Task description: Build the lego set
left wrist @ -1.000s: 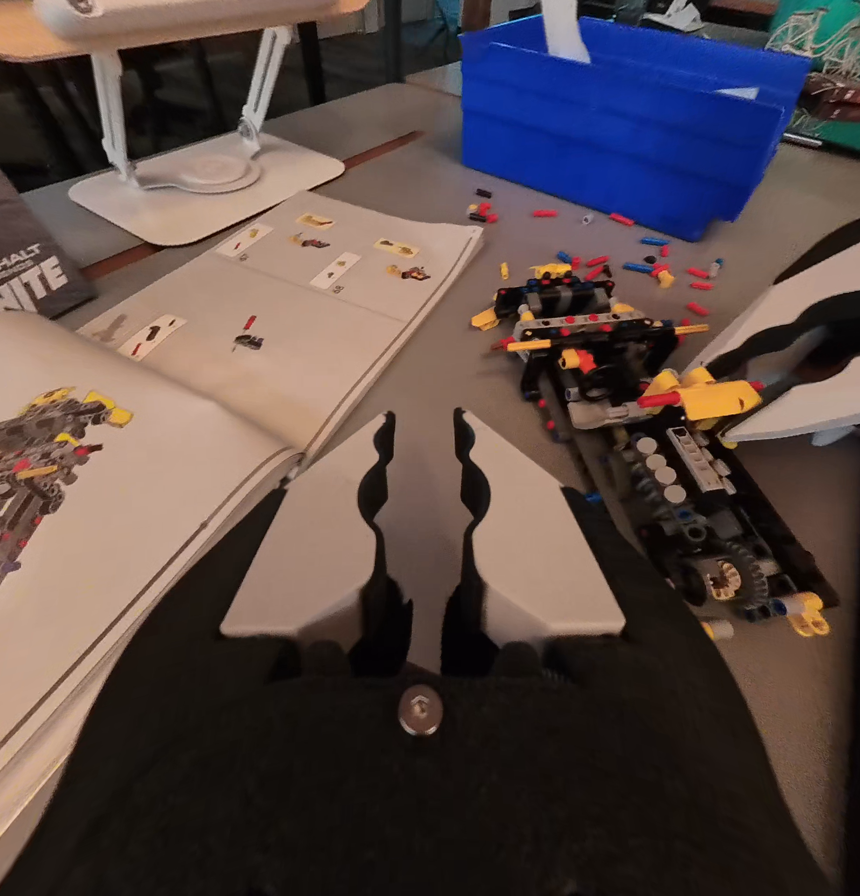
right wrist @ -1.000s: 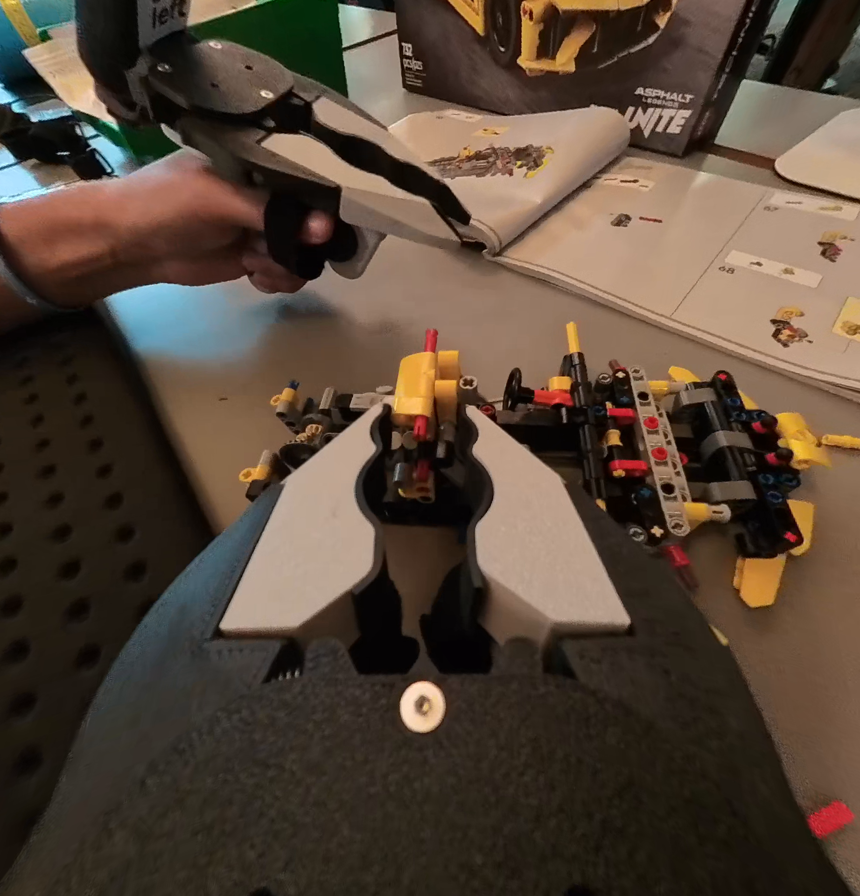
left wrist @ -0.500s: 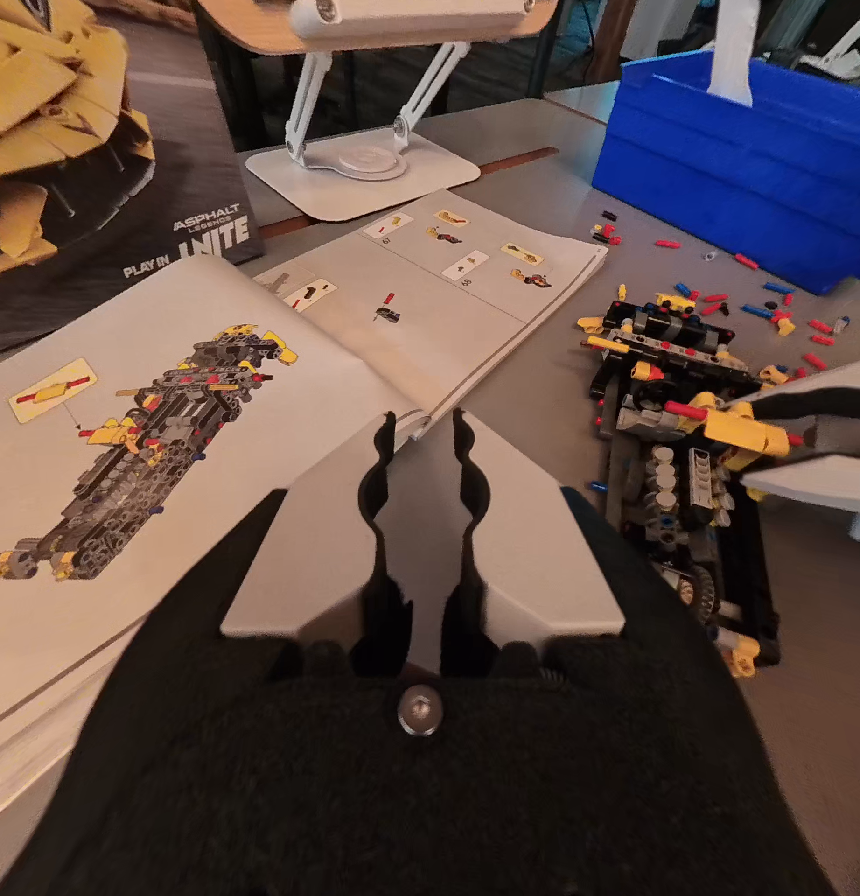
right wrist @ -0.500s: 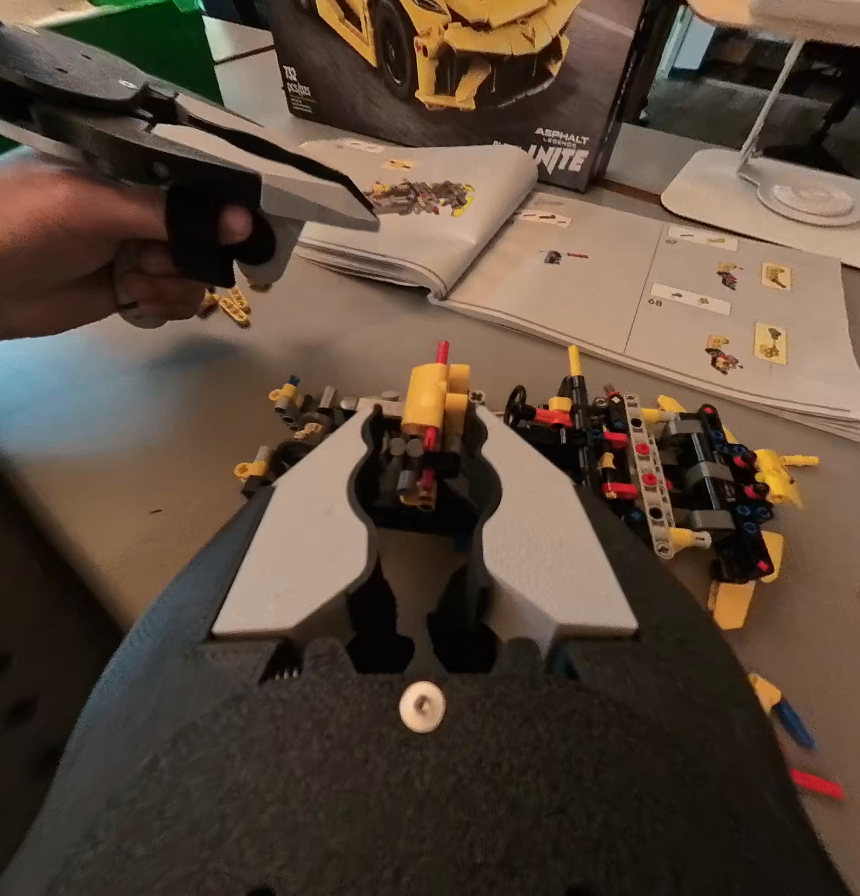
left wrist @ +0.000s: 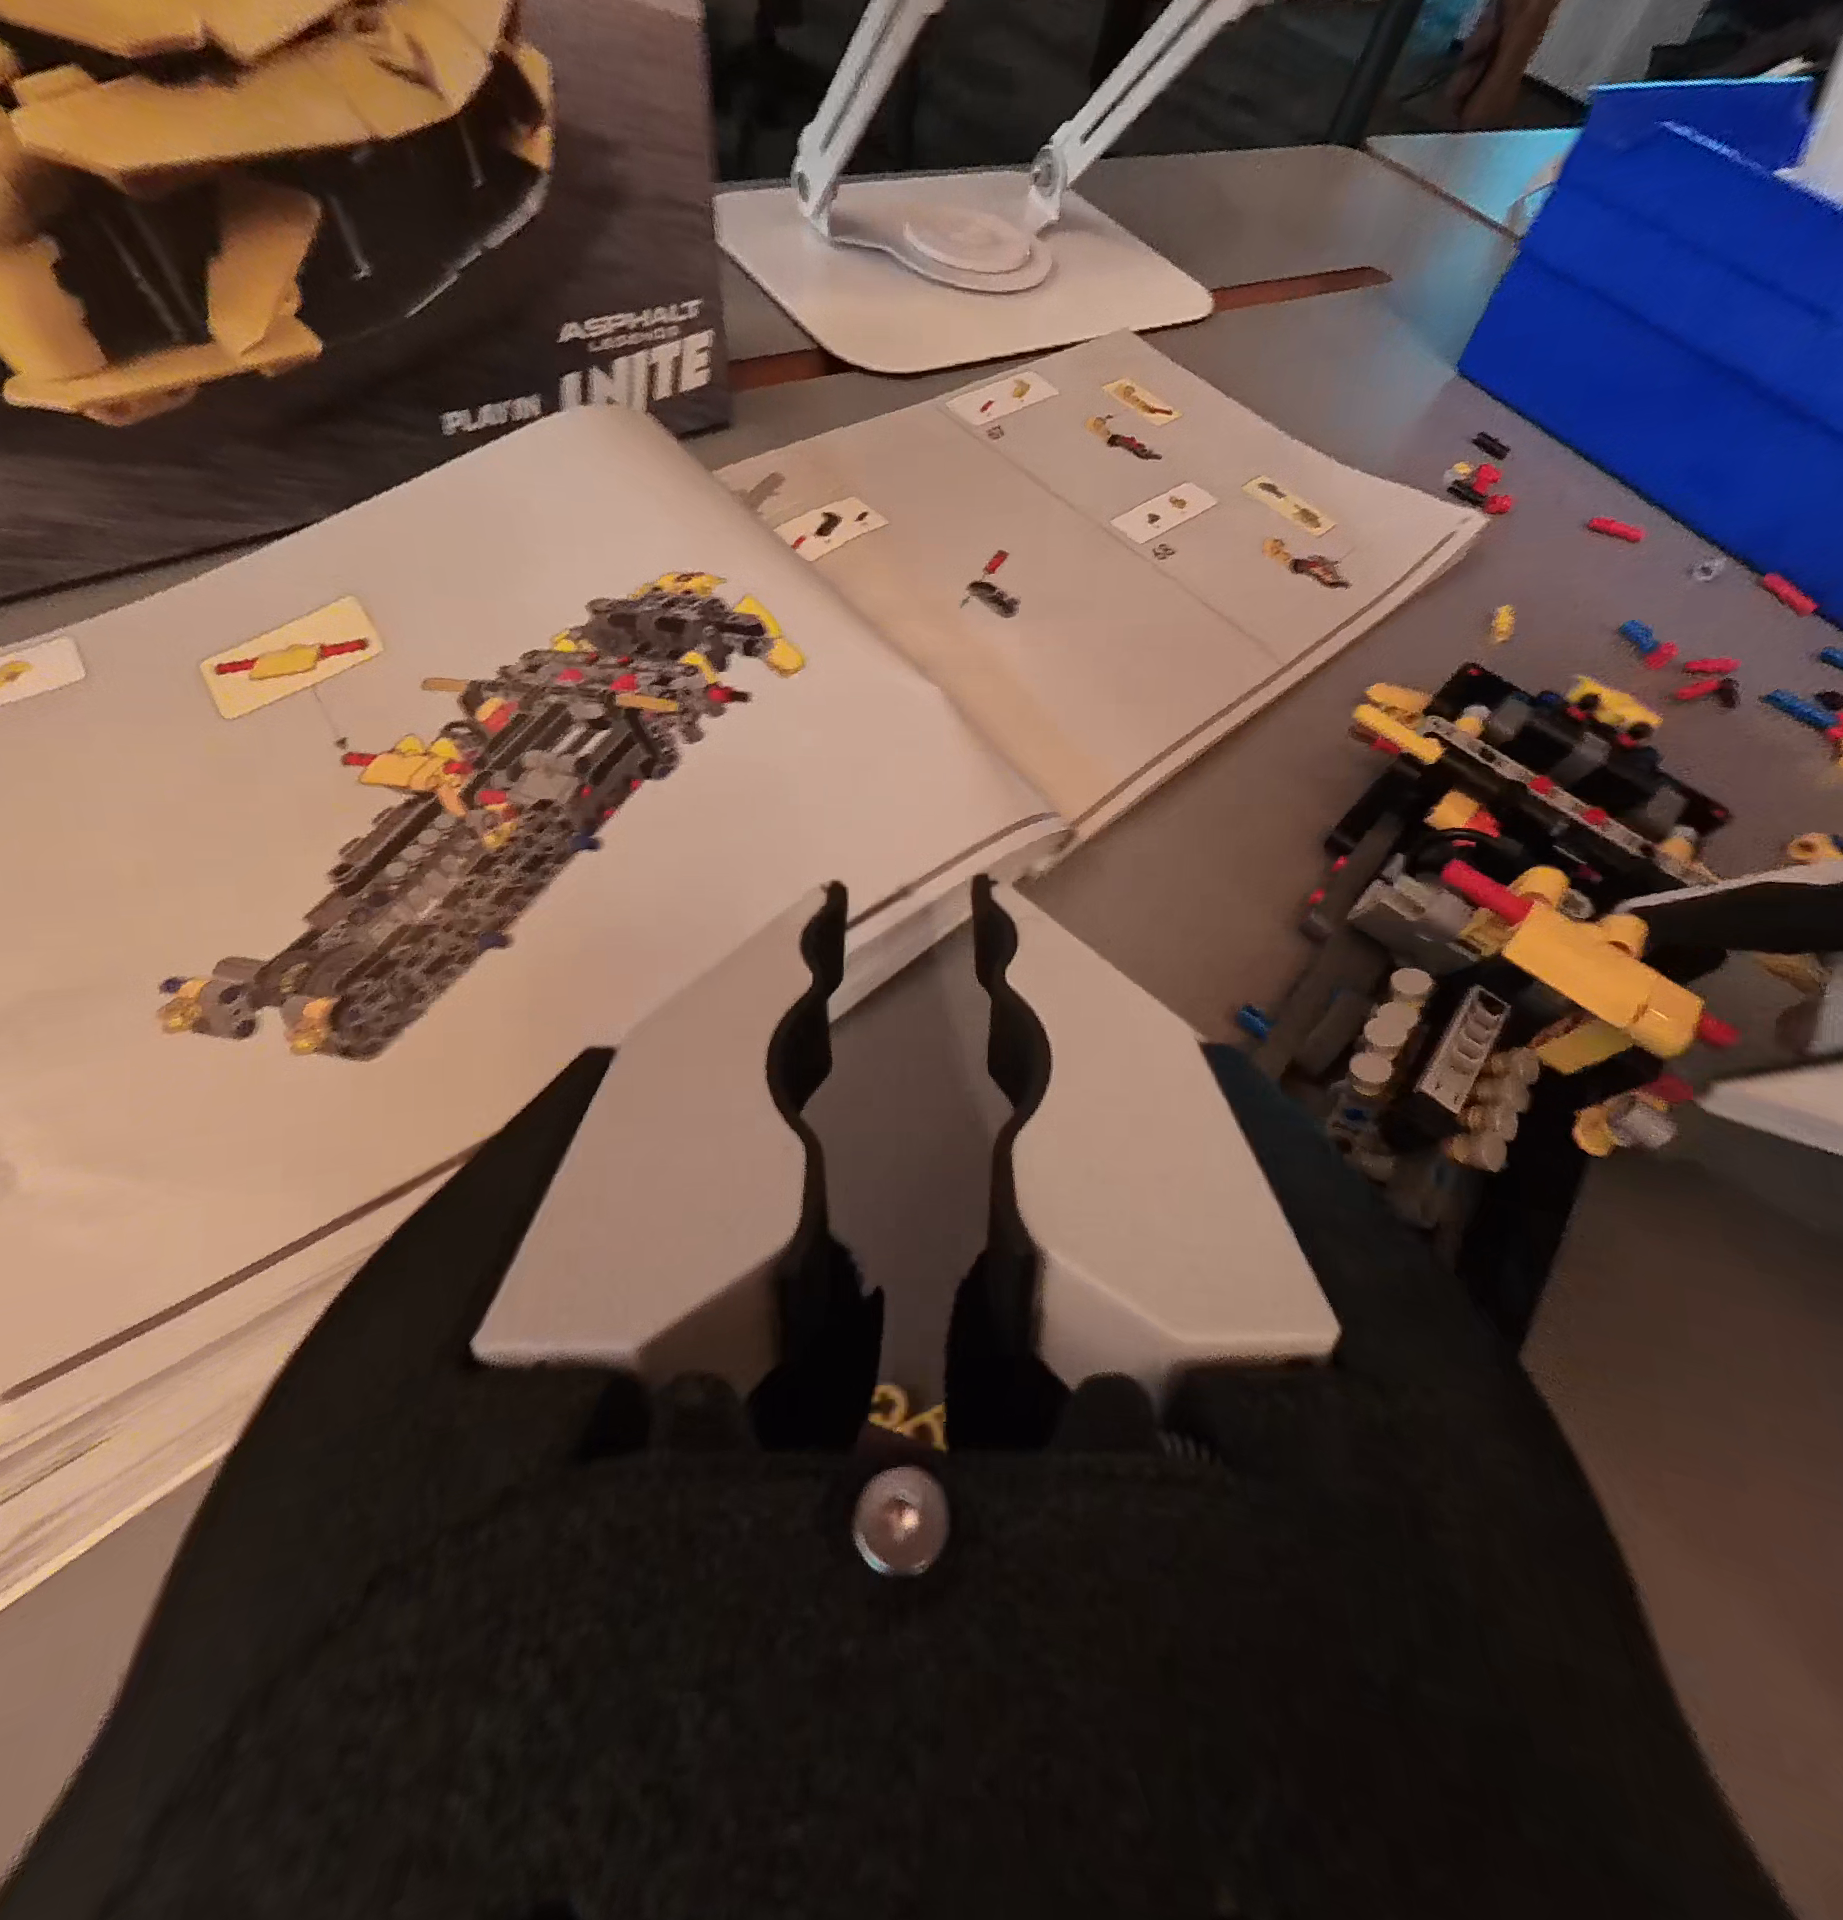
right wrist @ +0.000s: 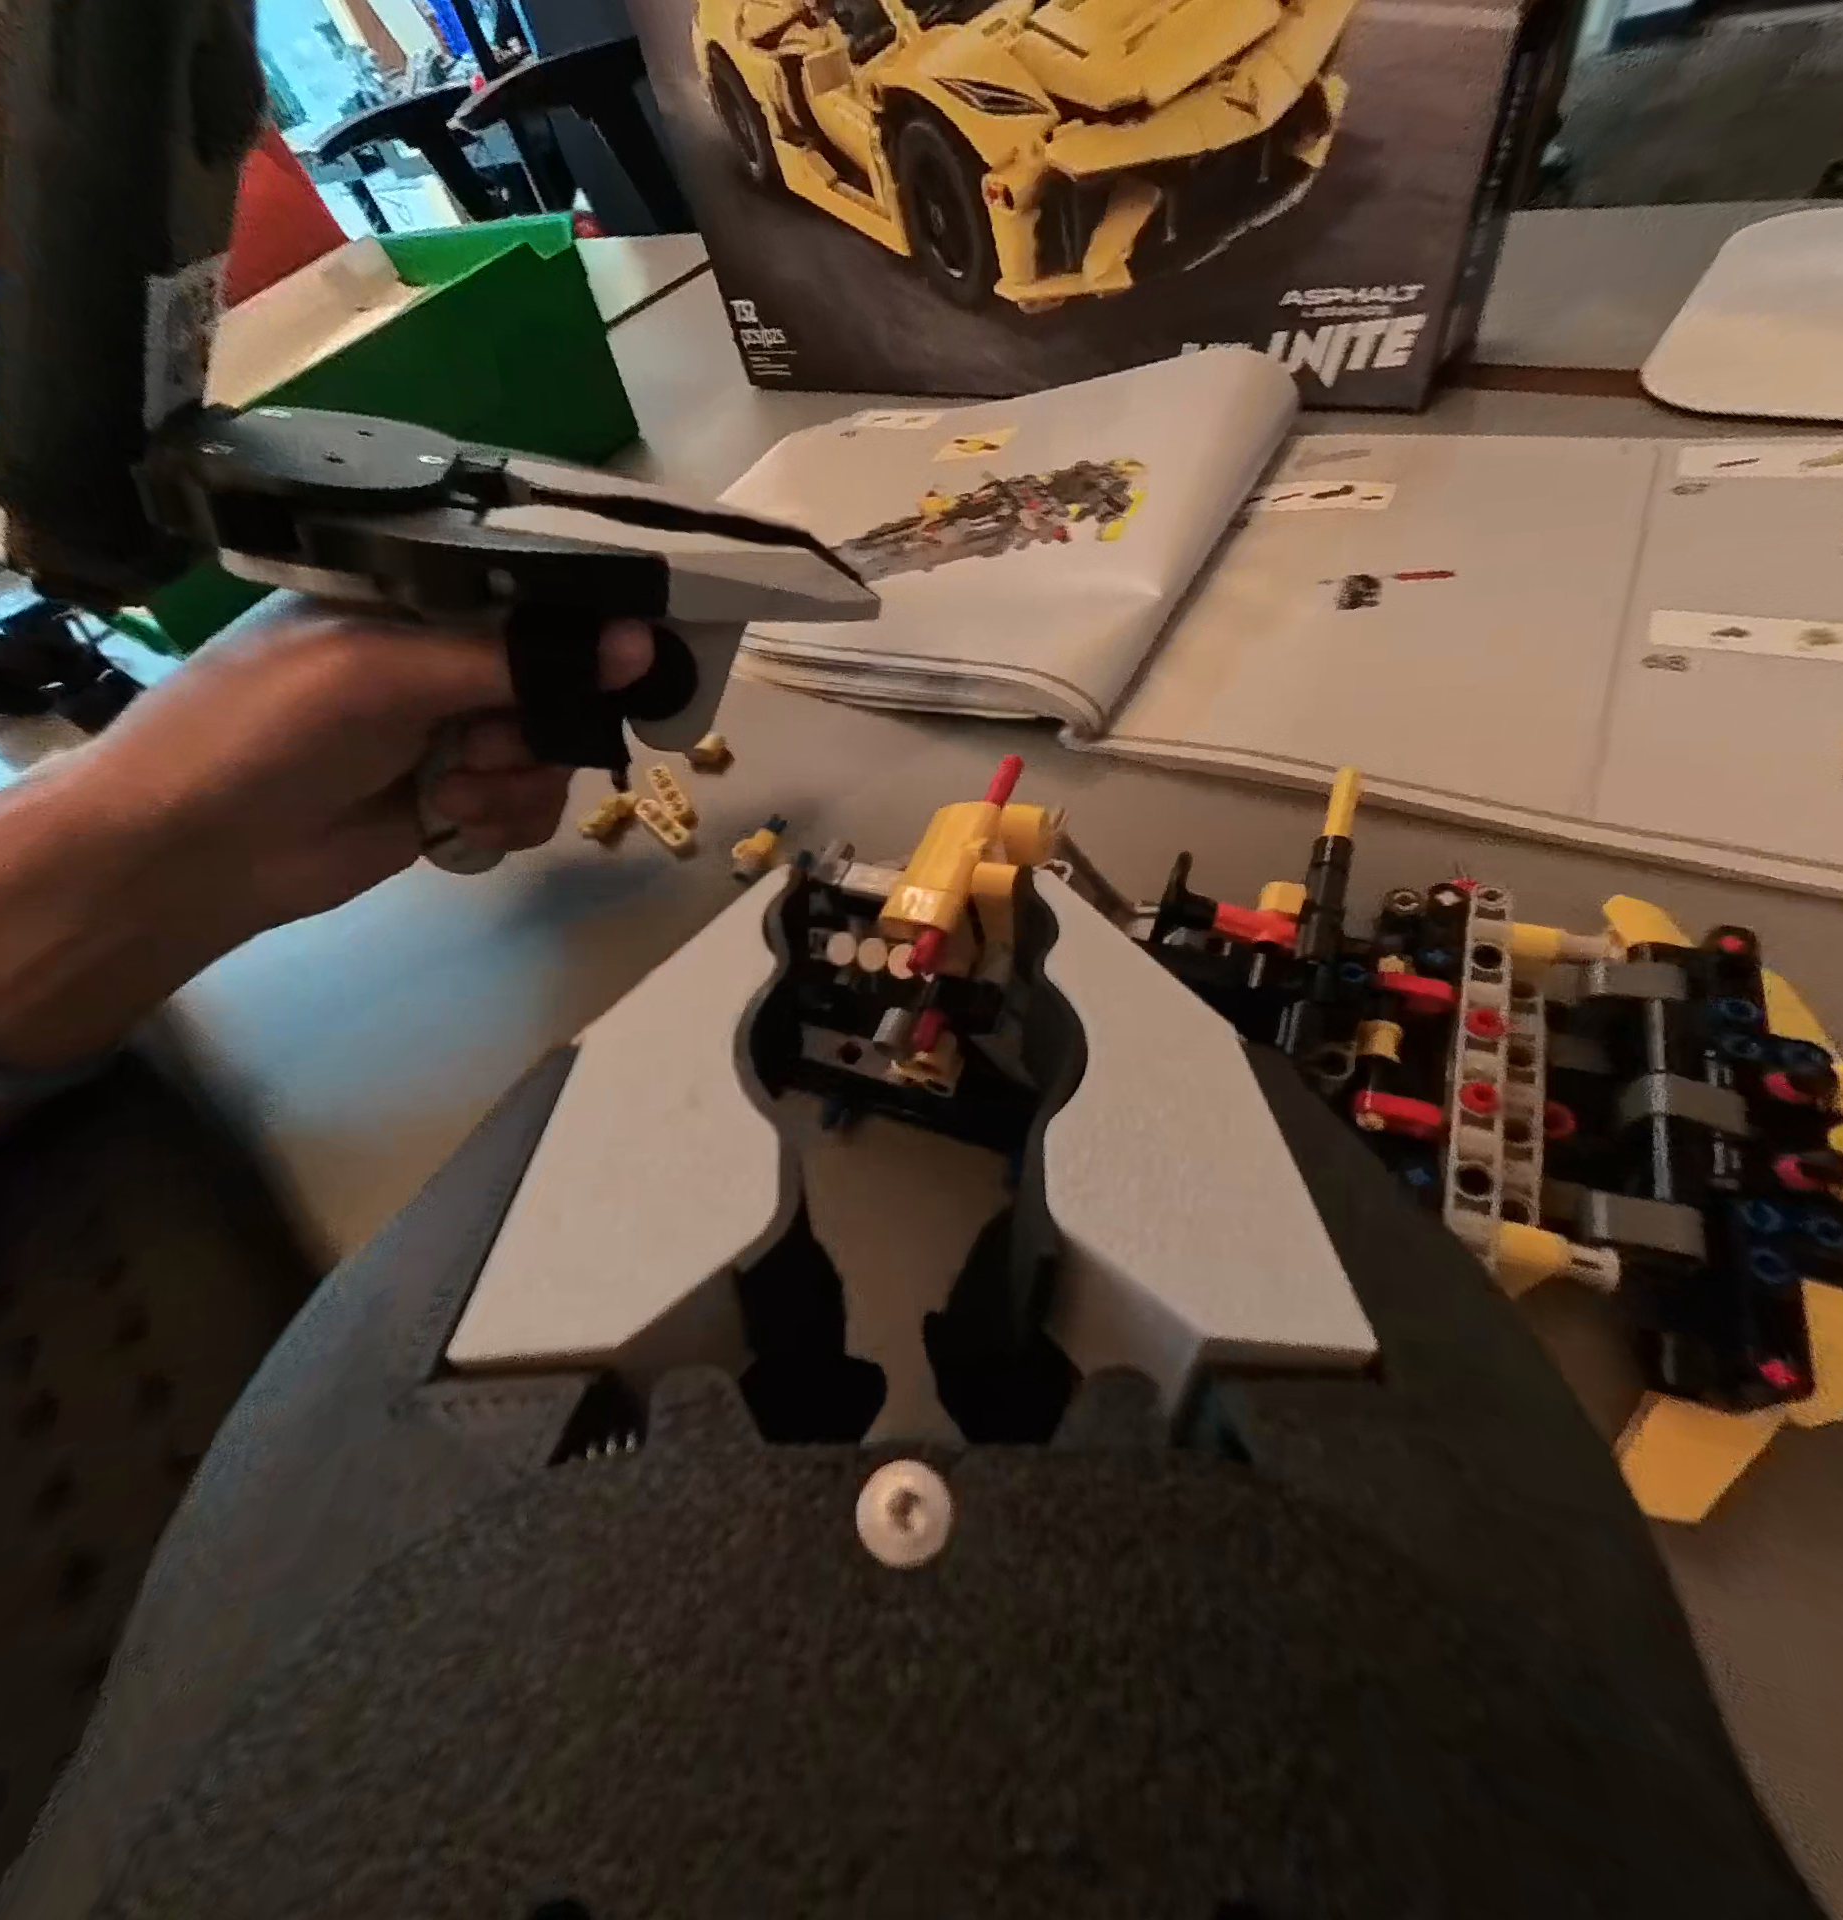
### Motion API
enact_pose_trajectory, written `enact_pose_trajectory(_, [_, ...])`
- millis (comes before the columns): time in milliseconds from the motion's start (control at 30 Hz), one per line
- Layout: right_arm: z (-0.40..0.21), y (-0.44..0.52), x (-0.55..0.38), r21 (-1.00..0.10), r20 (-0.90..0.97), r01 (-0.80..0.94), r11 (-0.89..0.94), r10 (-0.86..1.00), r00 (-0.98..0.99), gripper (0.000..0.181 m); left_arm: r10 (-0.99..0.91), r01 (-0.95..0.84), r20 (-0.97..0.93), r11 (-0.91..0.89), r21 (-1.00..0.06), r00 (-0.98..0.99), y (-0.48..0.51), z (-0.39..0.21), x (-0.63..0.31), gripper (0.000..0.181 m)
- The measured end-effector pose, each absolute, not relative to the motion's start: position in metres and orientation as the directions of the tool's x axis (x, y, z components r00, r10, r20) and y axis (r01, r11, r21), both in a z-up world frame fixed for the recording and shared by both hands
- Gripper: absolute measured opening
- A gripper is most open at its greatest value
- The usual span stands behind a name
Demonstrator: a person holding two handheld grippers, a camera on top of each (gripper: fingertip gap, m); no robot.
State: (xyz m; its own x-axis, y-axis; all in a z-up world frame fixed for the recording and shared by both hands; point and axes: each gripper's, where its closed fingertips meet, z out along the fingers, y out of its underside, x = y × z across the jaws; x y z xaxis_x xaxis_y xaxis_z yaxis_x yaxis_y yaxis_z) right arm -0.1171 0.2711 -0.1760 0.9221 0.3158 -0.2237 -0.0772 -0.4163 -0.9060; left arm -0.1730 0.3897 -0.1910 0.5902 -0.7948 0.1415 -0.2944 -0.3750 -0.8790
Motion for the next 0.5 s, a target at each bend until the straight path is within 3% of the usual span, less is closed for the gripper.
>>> enact_pose_trajectory(267, [-0.138,0.262,-0.083,-0.955,-0.110,0.013,-0.296,0.394,0.913,0.036,-0.670,-0.191,0.073,-0.311,-0.931,0.739,0.427,-0.162,-0.251,0.024])
enact_pose_trajectory(367, [-0.154,0.249,-0.087,-0.918,-0.120,0.119,-0.379,0.550,0.827,0.045,-0.646,-0.125,0.130,-0.333,-0.935,0.752,0.427,-0.157,-0.274,0.024])
enact_pose_trajectory(400, [-0.162,0.243,-0.094,-0.905,-0.122,0.156,-0.397,0.591,0.797,0.053,-0.647,-0.114,0.137,-0.329,-0.937,0.750,0.426,-0.155,-0.280,0.024])
enact_pose_trajectory(500, [-0.186,0.238,-0.084,-0.882,0.012,0.260,-0.393,0.533,0.846,0.050,-0.769,-0.098,0.194,-0.316,-0.944,0.608,0.401,-0.139,-0.267,0.024])
